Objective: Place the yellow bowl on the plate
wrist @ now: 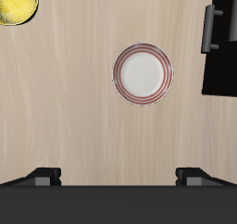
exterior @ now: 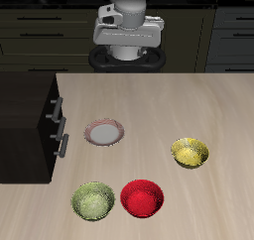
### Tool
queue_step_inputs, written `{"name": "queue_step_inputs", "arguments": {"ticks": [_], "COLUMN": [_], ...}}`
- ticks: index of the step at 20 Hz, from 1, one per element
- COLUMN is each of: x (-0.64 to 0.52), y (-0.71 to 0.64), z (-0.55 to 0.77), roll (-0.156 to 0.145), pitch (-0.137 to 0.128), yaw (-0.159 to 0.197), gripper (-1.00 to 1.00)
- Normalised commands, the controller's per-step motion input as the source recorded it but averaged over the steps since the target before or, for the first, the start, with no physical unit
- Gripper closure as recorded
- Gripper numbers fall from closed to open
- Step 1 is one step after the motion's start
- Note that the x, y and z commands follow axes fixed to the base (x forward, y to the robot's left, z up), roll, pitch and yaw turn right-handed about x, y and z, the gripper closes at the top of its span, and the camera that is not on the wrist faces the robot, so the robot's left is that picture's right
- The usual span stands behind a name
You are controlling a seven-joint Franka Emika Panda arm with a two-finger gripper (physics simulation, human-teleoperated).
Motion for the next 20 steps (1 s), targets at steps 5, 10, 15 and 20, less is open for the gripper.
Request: {"name": "queue_step_inputs", "arguments": {"ticks": [5,10,15,20], "x": [0.28,0.43,0.47,0.41], "y": [-0.07,0.02,0.07,0.05], "z": [0.01,-0.01,-0.02,-0.02], "roll": [-0.006,-0.010,0.001,-0.002], "pitch": [0.003,0.009,0.015,0.004], "yaw": [-0.001,0.025,0.006,0.026], "gripper": [-1.00,-1.00,-1.00,-1.00]}}
